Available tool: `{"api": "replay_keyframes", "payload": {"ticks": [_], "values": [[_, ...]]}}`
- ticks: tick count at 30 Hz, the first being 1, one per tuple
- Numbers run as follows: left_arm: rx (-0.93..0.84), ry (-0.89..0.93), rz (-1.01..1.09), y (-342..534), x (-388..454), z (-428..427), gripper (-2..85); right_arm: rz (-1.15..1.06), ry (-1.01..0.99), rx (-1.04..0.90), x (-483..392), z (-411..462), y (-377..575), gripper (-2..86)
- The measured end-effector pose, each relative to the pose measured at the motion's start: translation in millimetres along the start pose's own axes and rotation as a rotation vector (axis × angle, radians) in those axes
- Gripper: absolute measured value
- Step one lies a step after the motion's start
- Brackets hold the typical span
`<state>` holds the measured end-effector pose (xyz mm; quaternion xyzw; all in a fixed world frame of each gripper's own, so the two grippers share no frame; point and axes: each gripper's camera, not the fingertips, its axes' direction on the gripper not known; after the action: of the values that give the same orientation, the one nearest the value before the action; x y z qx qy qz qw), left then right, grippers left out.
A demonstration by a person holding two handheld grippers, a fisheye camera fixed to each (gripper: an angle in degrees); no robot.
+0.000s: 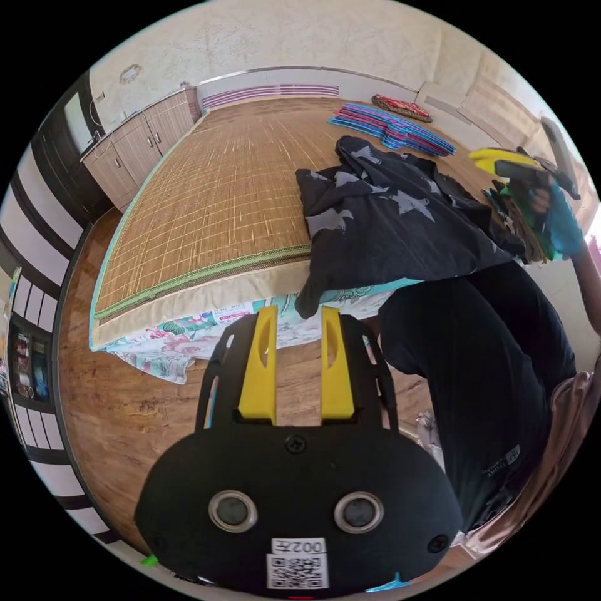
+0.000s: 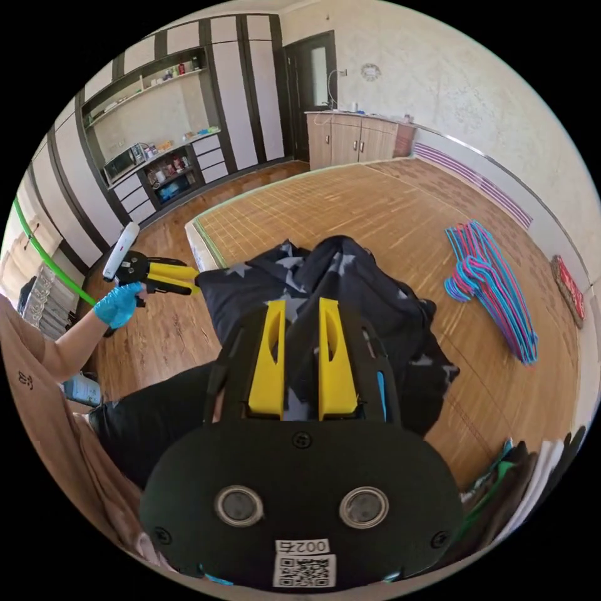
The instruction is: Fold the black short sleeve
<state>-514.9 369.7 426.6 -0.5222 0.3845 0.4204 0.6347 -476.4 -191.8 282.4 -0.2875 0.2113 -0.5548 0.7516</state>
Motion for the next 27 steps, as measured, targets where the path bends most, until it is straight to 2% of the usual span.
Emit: {"api": "replay_keyframes", "payload": {"ticks": [6, 11, 16, 23, 27], "values": [[0.048, 0.031, 0.039, 18, -6, 5, 1.9, -0.007, 0.008, -0.121, -16, 91, -57, 11.3], [0.072, 0.05, 0.051, 33, -12, 7, -0.6, 0.004, 0.125, -0.202, -22, 127, -75, 5.4], [0.135, 0.065, 0.043, 49, -19, -1, -1.3, -0.03, 0.116, -0.101, -24, 111, -94, 0.3], [0.155, 0.055, 0.05, 65, -21, -2, -0.5, -0.042, 0.115, 0.05, -15, 99, -159, -0.2], [0.165, 0.067, 0.036, 72, -22, 1, -0.3, -0.028, 0.118, 0.056, -9, 118, -195, -0.2]]}}
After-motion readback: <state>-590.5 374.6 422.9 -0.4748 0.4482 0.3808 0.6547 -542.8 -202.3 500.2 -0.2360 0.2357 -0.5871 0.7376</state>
